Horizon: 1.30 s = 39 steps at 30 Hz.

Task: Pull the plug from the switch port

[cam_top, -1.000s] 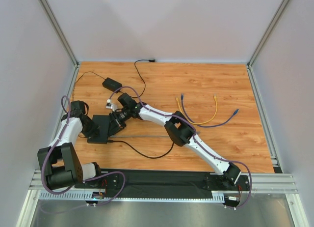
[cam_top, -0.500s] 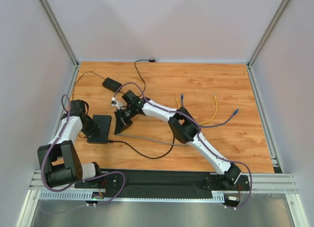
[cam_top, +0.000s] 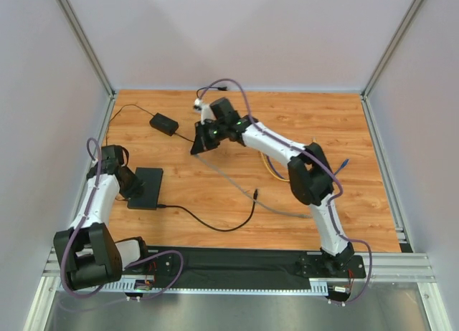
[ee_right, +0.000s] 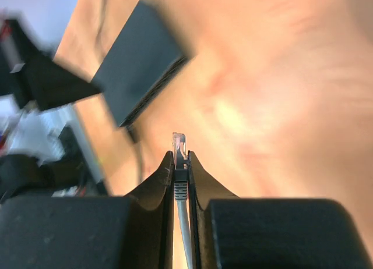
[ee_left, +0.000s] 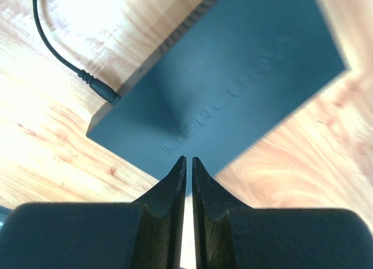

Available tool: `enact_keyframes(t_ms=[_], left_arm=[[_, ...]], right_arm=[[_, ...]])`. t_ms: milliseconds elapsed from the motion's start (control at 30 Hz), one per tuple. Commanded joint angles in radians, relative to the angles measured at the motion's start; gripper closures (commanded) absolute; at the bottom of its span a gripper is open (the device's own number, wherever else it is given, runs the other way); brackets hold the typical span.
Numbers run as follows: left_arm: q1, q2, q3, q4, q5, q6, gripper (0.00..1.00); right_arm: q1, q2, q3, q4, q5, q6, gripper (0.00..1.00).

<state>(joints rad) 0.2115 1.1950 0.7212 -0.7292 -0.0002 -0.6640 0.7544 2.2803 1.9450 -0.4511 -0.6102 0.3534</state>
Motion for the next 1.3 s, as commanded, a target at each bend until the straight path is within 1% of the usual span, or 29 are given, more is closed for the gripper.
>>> enact_keyframes(t_ms=[0,33,67,200,300,333,400,500,600,667,733,833,867,900,967,1000,1067,1100,1133,1200,1267], left_arm=[[-0.018,-0.077,0.087,-0.024,0.020,0.027,0.85],[-0.021,-0.081,0.104,-0.027,0.023,0.052,0.85],[-0.024,-0.087,0.134,-0.032,0.028,0.067,0.85],[-0.029,-0.120,0.187,-0.030,0.034,0.145,0.85],[-0.032,-0.135,0.224,-0.035,0.032,0.204,0.85],[-0.034,-0.138,0.234,-0.039,0.028,0.225,0.85],[-0.046,-0.132,0.267,-0.052,0.002,0.248,0.85],[-0.072,-0.103,0.300,-0.072,-0.032,0.293,0.85],[-0.098,-0.069,0.313,-0.070,-0.035,0.328,0.85],[-0.107,-0.051,0.311,-0.059,-0.032,0.348,0.85],[-0.110,-0.023,0.311,-0.053,-0.020,0.362,0.85],[-0.112,0.020,0.316,-0.055,-0.006,0.371,0.86],[-0.112,0.029,0.313,-0.053,-0.006,0.372,0.86],[-0.110,0.040,0.308,-0.049,-0.006,0.373,0.86],[-0.112,0.046,0.288,-0.030,-0.006,0.373,0.86],[-0.112,0.052,0.287,-0.026,-0.006,0.373,0.86],[-0.110,0.058,0.288,-0.029,-0.006,0.380,0.86],[-0.110,0.061,0.288,-0.029,-0.006,0.382,0.86],[-0.112,0.063,0.284,-0.024,-0.006,0.383,0.86],[-0.112,0.069,0.279,-0.019,-0.006,0.383,0.87],[-0.112,0.080,0.282,-0.021,-0.006,0.385,0.88]], right_arm=[[-0.113,-0.143,-0.124,0.077,0.290,-0.066,1.00],[-0.130,-0.168,-0.142,0.074,0.338,-0.089,1.00],[-0.159,-0.173,-0.153,0.071,0.371,-0.153,1.00],[-0.210,-0.124,-0.150,0.064,0.392,-0.263,1.00],[-0.250,-0.045,-0.094,0.062,0.379,-0.249,1.00],[-0.259,-0.003,-0.074,0.051,0.388,-0.242,1.00],[-0.276,0.031,-0.015,0.032,0.401,-0.248,1.00],[-0.286,0.076,0.040,0.006,0.457,-0.255,1.00],[-0.291,0.103,0.072,-0.015,0.547,-0.254,1.00],[-0.297,0.114,0.083,-0.026,0.650,-0.243,1.00],[-0.305,0.116,0.083,-0.026,0.667,-0.238,0.98],[-0.317,0.107,0.078,-0.029,0.662,-0.225,0.91],[-0.319,0.104,0.078,-0.032,0.658,-0.225,0.87],[-0.319,0.099,0.077,-0.034,0.662,-0.225,0.72],[-0.317,0.074,0.060,-0.037,0.661,-0.218,0.61],[-0.316,0.064,0.051,-0.035,0.661,-0.212,0.52],[-0.308,0.004,0.001,-0.009,0.641,-0.209,0.46],[-0.305,-0.020,-0.023,0.008,0.626,-0.212,0.41],[-0.294,-0.069,-0.049,0.026,0.554,-0.208,0.39],[-0.277,-0.119,-0.113,0.080,0.514,-0.205,0.37],[-0.248,-0.172,-0.149,0.129,0.428,-0.186,0.37]])
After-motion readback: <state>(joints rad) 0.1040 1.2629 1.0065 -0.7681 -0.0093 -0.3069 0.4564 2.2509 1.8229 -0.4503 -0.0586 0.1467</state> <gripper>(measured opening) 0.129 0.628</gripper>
